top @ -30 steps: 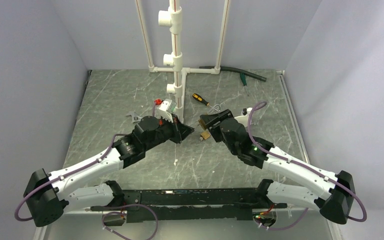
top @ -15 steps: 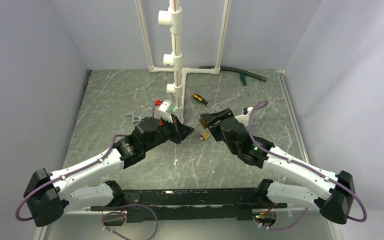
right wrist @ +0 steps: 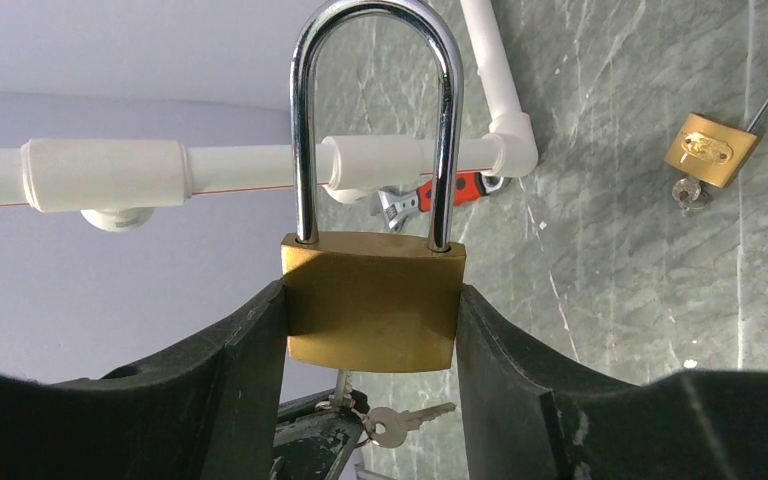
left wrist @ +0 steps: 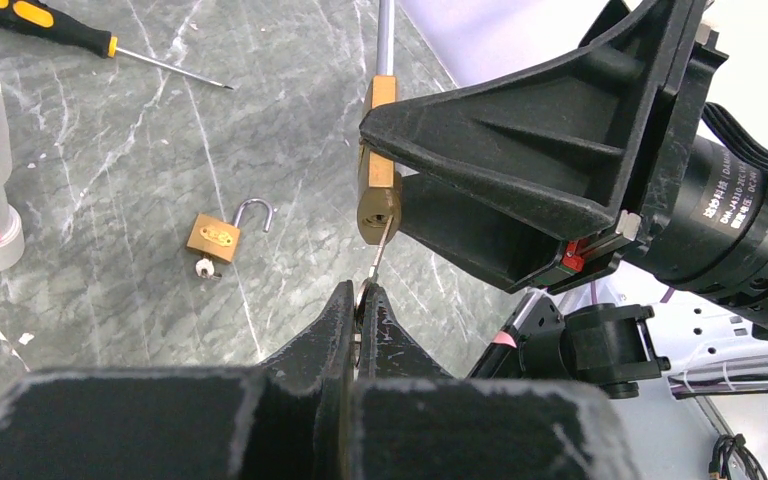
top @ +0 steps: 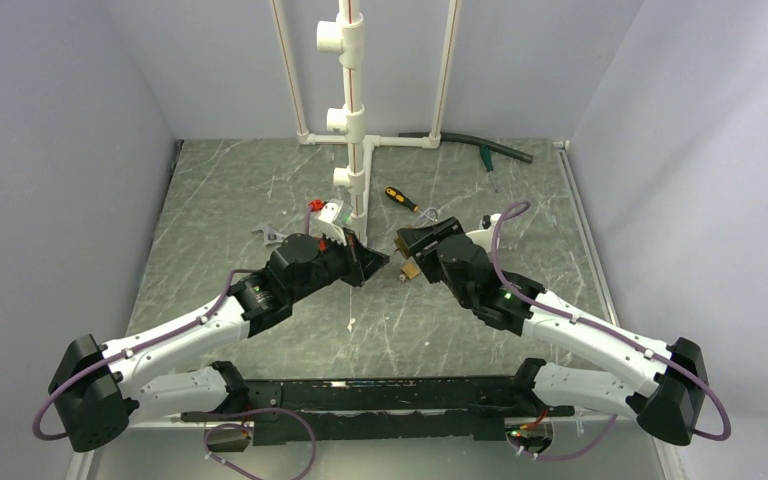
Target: Unlock with the key
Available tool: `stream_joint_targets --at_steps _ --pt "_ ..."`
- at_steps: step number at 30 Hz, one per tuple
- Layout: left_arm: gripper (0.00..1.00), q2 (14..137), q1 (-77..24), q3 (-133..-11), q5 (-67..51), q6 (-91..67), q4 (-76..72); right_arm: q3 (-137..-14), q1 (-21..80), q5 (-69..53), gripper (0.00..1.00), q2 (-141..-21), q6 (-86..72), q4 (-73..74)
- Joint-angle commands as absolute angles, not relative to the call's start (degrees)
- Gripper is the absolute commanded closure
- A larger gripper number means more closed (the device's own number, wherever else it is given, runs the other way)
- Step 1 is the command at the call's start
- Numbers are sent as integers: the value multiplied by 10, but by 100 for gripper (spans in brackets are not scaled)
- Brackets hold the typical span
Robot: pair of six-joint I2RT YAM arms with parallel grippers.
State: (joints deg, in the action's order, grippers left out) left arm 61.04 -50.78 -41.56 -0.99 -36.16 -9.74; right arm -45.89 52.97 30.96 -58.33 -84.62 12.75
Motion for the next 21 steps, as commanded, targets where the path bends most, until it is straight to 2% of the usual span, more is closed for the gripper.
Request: stream_joint_targets --at_steps 1,21 --pt "100 615 -508 -418 -4 -367 -126 -490 531 319 100 -572 -850 56" --pt "100 619 -508 -409 -2 -371 -151 -491 531 311 100 -578 -842 48"
